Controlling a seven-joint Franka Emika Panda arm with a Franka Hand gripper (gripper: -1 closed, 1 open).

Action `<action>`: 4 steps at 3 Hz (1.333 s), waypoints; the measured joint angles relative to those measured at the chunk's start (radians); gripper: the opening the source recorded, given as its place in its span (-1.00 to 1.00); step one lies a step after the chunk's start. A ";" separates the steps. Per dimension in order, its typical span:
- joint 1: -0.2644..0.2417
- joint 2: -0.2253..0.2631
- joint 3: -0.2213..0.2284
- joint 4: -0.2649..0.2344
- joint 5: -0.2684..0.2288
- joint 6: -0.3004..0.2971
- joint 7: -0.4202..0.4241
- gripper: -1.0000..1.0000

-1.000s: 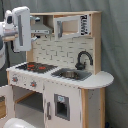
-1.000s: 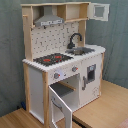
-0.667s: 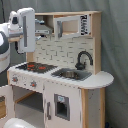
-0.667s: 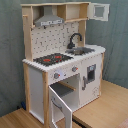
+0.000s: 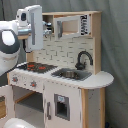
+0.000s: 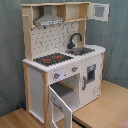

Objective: Play with the kitchen

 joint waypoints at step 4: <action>-0.022 0.176 -0.098 0.018 0.000 0.271 -0.208 -1.00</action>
